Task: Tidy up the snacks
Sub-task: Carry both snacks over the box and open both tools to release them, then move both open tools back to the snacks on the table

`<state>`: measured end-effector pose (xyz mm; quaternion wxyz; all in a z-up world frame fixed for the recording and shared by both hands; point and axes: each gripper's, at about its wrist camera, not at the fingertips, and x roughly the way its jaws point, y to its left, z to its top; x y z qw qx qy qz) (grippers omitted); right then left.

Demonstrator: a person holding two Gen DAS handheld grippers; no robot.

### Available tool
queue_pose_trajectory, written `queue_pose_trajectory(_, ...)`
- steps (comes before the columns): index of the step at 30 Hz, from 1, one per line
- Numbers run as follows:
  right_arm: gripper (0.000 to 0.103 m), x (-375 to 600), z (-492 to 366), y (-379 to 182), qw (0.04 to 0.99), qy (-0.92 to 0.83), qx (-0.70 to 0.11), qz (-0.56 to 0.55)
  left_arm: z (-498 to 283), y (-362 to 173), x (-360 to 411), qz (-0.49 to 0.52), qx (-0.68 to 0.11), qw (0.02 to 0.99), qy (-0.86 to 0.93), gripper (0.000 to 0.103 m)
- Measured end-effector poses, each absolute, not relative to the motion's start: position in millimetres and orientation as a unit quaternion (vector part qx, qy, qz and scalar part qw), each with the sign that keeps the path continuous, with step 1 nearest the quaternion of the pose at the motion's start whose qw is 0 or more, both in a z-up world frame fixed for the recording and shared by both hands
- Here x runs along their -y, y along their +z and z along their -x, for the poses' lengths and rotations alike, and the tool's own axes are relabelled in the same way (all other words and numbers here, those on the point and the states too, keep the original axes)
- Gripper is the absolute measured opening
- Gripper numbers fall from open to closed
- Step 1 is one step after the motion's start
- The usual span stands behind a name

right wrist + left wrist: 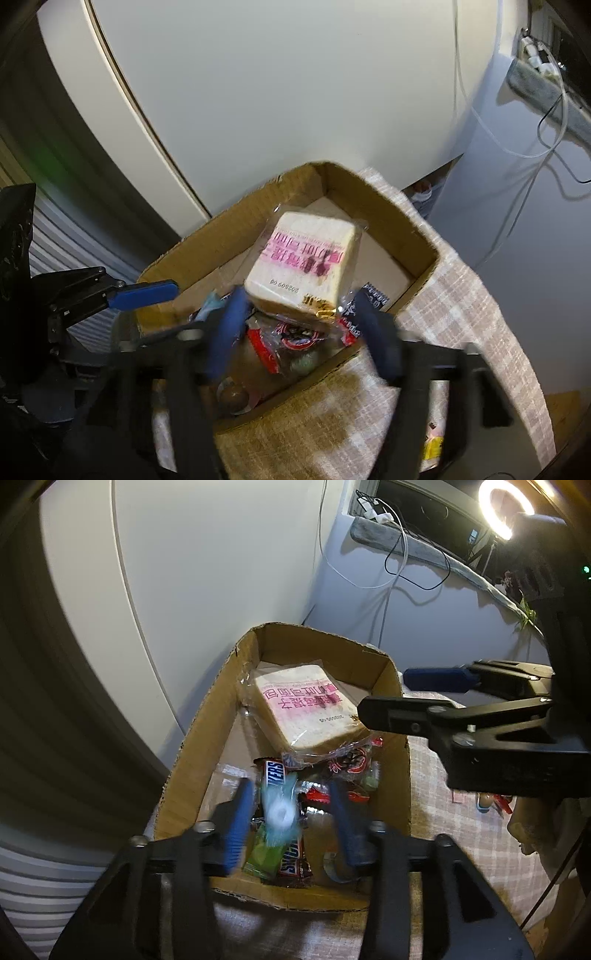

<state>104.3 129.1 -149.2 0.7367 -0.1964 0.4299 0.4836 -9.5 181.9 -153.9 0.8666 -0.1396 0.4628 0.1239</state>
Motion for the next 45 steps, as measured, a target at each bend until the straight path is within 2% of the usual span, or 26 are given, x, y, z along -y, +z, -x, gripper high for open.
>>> queue_pose_trajectory(6,0.080,-117,-109,-144,0.744,0.474,-0.431,0.190,7,-152,-179,0.137,-0.464,0.866,0.124,0.048)
queue_pose_trajectory(12,0.081,-86,-119,-137,0.758,0.452,-0.436,0.175,0,-146,-168,0.133,-0.463,0.869,0.112,0.048)
queue_pose_trajectory(21,0.081,10,-142,-136,0.788,0.381,-0.466,0.128,-15,-144,-131,0.128,-0.464,0.874,0.067,0.048)
queue_pose_trajectory(32,0.081,115,-155,-157,0.808,0.286,-0.508,0.087,-44,-157,-74,0.112,-0.485,0.867,-0.003,0.047)
queue_pose_trajectory(36,0.081,132,-151,-169,0.804,0.278,-0.519,0.088,-53,-168,-58,0.114,-0.497,0.860,-0.025,0.038)
queue_pose_trajectory(38,0.077,135,-149,-176,0.799,0.279,-0.524,0.093,-59,-175,-51,0.115,-0.506,0.854,-0.035,0.033)
queue_pose_trajectory(41,0.062,134,-148,-190,0.782,0.282,-0.548,0.095,-66,-186,-41,0.117,-0.521,0.844,-0.050,0.028)
queue_pose_trajectory(45,0.060,132,-150,-209,0.769,0.274,-0.571,0.085,-78,-202,-31,0.126,-0.538,0.831,-0.063,0.024)
